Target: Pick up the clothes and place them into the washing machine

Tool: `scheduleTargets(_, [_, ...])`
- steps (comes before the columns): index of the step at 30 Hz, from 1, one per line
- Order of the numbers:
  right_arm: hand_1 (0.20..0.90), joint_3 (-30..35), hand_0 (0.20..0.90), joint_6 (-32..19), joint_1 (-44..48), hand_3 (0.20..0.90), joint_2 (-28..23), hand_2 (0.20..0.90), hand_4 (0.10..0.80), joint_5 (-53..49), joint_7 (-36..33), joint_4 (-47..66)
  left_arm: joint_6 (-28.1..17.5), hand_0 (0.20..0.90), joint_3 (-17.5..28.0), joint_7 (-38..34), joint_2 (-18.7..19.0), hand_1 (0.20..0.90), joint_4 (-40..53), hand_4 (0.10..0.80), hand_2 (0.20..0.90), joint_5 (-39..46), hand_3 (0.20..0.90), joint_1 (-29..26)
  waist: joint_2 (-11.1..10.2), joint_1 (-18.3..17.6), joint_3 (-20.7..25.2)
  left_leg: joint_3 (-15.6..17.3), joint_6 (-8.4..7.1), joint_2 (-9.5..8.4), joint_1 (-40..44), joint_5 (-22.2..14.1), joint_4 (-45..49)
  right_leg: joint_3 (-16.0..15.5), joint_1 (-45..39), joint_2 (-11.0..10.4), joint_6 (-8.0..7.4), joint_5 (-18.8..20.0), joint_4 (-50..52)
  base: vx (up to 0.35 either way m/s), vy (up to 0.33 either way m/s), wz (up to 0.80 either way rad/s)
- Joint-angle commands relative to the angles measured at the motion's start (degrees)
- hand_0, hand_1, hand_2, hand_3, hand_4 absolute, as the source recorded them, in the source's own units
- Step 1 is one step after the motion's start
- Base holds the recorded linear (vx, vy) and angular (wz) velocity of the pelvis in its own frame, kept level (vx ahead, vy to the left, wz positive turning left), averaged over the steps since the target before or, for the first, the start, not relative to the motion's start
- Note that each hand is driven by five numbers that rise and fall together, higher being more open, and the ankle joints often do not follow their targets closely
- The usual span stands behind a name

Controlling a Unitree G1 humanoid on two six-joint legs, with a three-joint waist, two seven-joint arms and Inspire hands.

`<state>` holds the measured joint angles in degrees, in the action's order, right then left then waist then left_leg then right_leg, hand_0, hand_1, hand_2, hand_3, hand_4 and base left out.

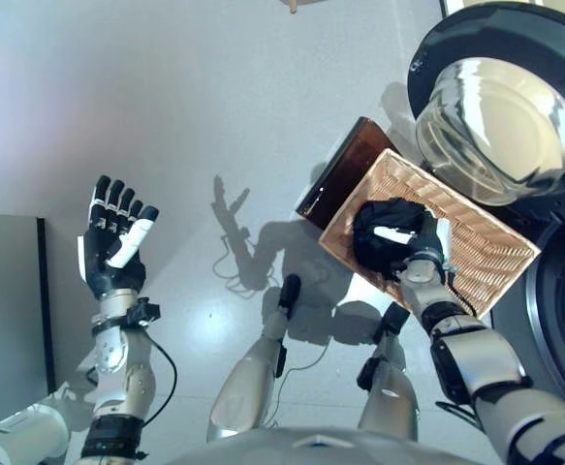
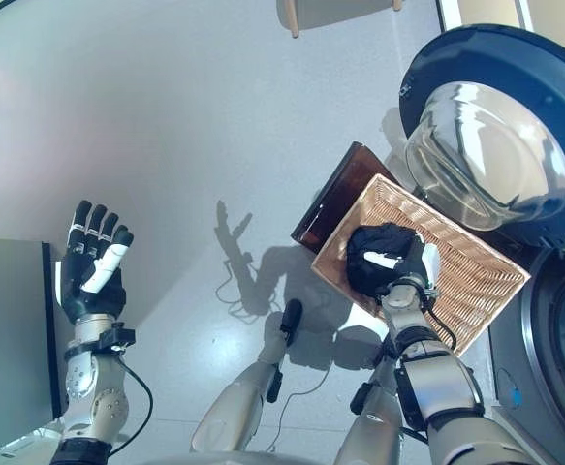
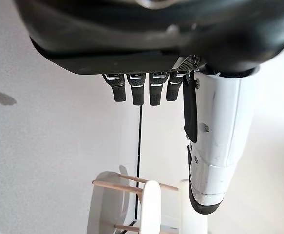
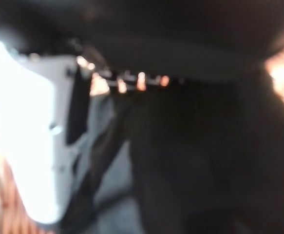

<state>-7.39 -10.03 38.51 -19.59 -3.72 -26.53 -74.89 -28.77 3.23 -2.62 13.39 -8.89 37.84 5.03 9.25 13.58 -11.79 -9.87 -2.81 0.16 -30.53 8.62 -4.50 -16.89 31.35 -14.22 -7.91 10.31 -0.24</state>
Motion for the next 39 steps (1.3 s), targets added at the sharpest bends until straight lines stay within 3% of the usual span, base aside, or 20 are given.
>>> scheduleTargets(1, [0.527,-5.2,0.527,0.1,3.1,0.527,0.2,0.527,0.533,2.6,0.8,-1.0,-4.6,0.900,2.4,-0.8,3.9,0.900,8.2,0.800,0.900,-0.2,0.900,-1.0,0.1,0.9,0.7,0.6,-4.93,-2.14,-0.3,-3.3,-0.5,4.3,1.8,-2.2,-1.44,-1.3,1.7,-0.007,0.007,-0.06])
scheduleTargets(2, [0.252,-5.7,0.252,0.5,3.1,0.252,0.2,0.252,0.337,3.4,1.2,-1.4,-4.5,0.900,2.5,-0.8,4.0,0.900,8.2,0.800,0.900,-0.3,0.900,-0.9,0.1,0.8,0.6,0.6,-4.93,-2.12,-0.3,-3.3,-0.5,4.4,2.0,-2.2,-1.43,-1.2,1.7,-0.009,0.005,-0.06])
scheduleTargets(3, [0.200,-6.2,0.200,0.8,3.1,0.200,0.1,0.200,0.300,4.2,1.4,-1.8,-4.4,0.900,2.7,-0.6,4.0,0.900,8.0,0.800,0.900,-0.2,0.900,-0.9,0.1,0.8,0.6,0.7,-4.96,-2.08,-0.3,-3.3,-0.5,4.5,2.1,-2.1,-1.42,-1.3,1.7,-0.014,0.005,-0.08])
scheduleTargets(24, [0.200,-5.8,0.200,0.6,1.2,0.200,-1.9,0.200,0.300,5.9,1.9,-0.6,-4.3,0.900,5.4,-0.5,3.5,0.900,6.7,0.800,0.900,-0.7,0.900,-0.8,0.0,-0.4,0.5,2.2,-4.85,-1.32,-0.1,-3.3,-0.5,6.3,3.7,-1.6,-1.28,-1.5,2.4,0.001,-0.004,-0.04])
scheduleTargets(33, [0.200,4.5,0.200,-5.5,-3.7,0.200,-3.6,0.200,0.300,-8.5,0.6,7.4,-5.0,0.900,6.4,-1.2,3.6,0.900,5.4,0.800,0.900,-1.4,0.900,-0.8,-0.7,-2.4,0.9,3.4,-4.49,-0.84,1.7,-4.2,-0.5,7.3,3.3,-1.2,-1.34,-1.7,2.7,0.019,-0.007,-0.11])
scheduleTargets(39, [0.200,13.9,0.200,-13.7,-12.2,0.200,-4.7,0.200,0.300,-15.6,-1.2,24.0,-6.1,0.900,7.0,-2.1,3.0,0.900,3.0,0.800,0.900,-1.6,0.900,-0.4,-1.3,-4.4,1.2,4.6,-4.23,-0.19,4.4,-5.1,-0.5,8.4,1.6,-0.7,-1.59,-2.1,2.7,0.035,-0.015,-0.15])
